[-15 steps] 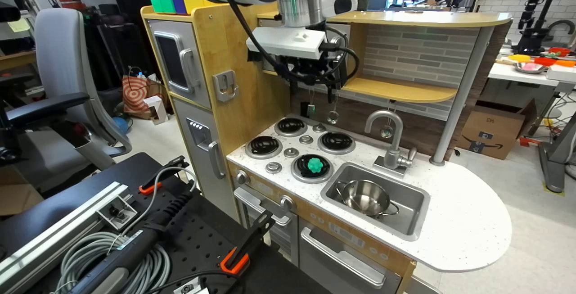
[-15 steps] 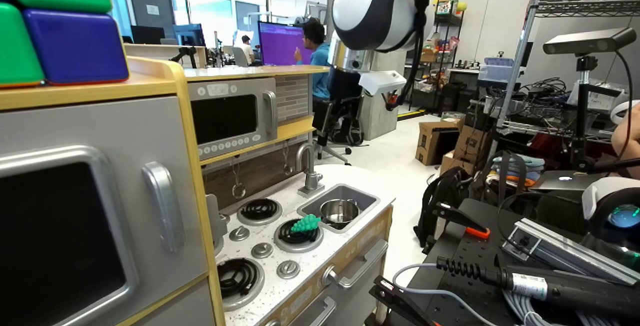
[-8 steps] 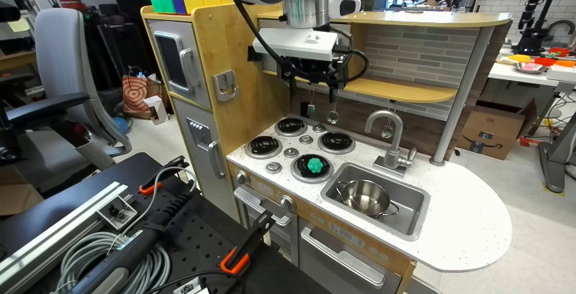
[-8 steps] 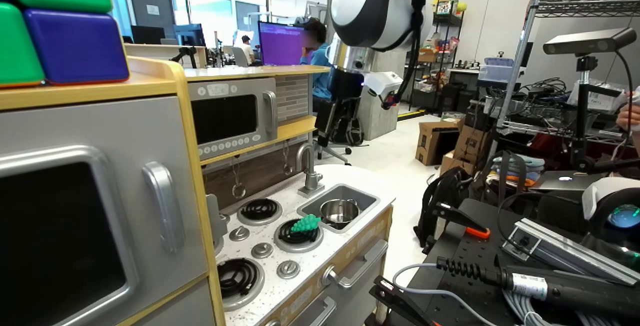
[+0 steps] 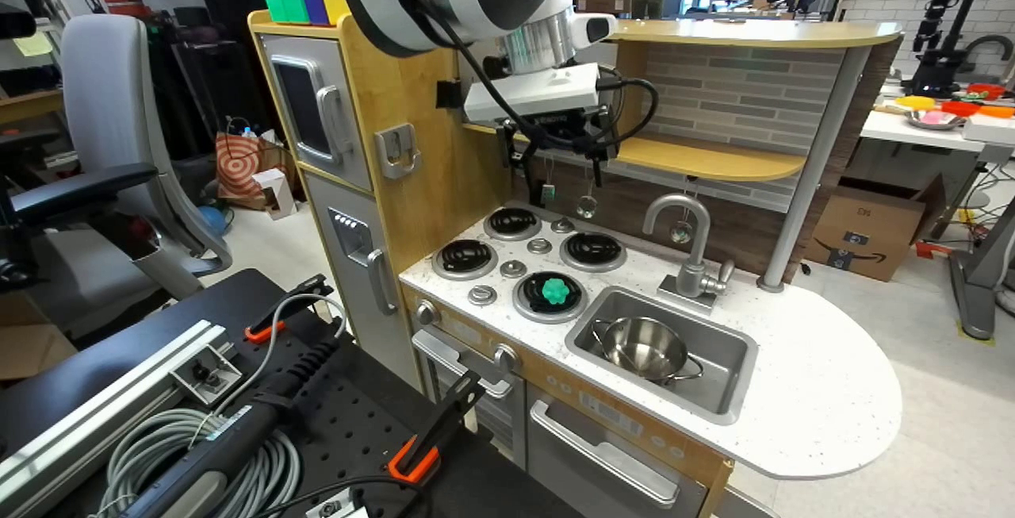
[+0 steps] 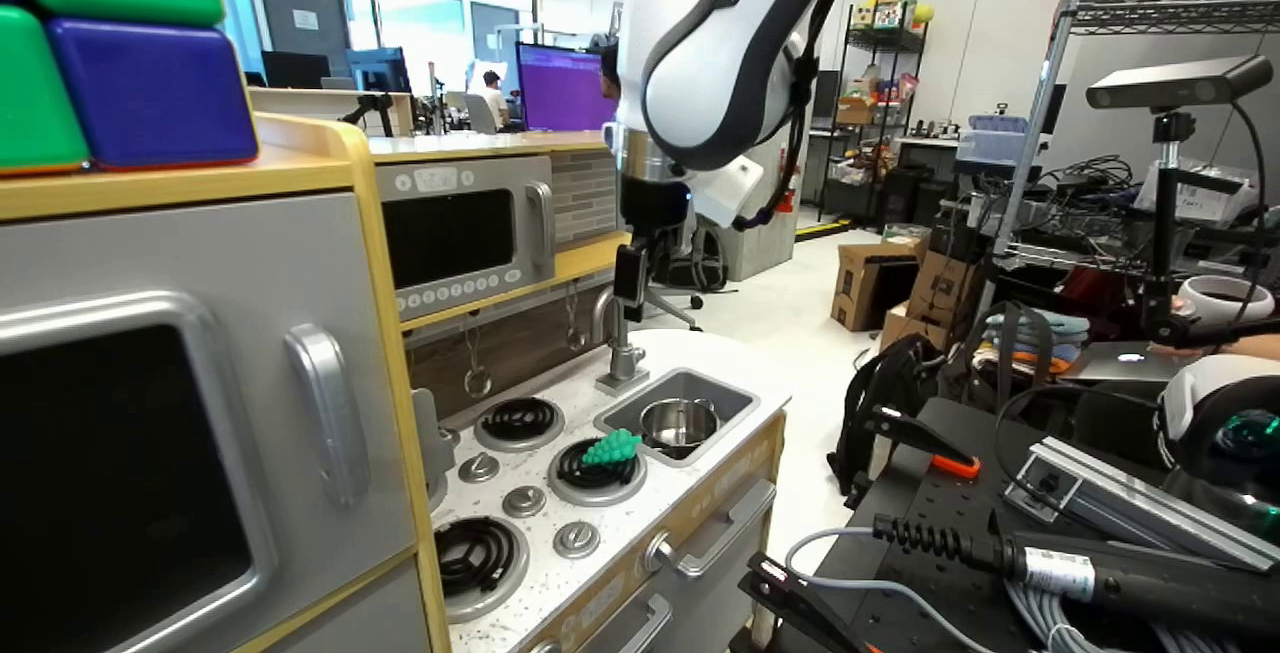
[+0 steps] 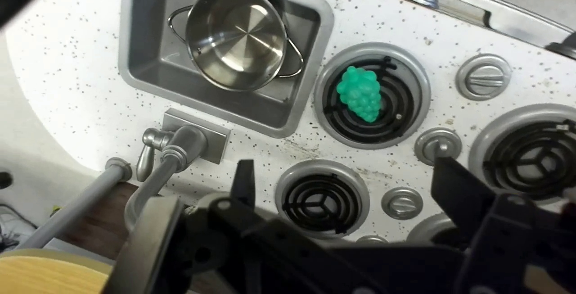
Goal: Pick up the green toy from the stove and place it in the silver pot.
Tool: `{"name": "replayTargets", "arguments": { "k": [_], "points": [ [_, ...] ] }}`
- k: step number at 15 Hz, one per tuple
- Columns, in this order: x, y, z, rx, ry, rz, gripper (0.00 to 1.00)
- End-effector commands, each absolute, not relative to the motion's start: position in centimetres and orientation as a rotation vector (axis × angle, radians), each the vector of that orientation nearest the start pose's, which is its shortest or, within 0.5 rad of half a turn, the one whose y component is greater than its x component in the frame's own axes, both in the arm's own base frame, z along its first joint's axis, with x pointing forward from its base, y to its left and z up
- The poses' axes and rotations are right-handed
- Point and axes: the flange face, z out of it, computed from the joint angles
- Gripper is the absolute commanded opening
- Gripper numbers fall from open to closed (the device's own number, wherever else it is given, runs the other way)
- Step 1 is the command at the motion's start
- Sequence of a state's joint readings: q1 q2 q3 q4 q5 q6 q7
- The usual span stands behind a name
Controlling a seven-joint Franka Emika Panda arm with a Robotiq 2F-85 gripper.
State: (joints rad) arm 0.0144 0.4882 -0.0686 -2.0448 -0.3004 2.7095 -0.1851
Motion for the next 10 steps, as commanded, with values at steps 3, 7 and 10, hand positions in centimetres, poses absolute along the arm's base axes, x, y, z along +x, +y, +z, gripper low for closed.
{"name": "replayTargets", "arguments": {
  "k": [3, 7, 10],
  "points": [
    [66.1, -0.4, 15.0, -3.299, -0.733, -0.183, 1.00],
    [66.8, -0.8, 10.4, -3.270, -0.775, 0.043, 1.00],
    [67.0, -1.3, 8.4, -3.197, -0.960, 0.286, 1.00]
  ]
}}
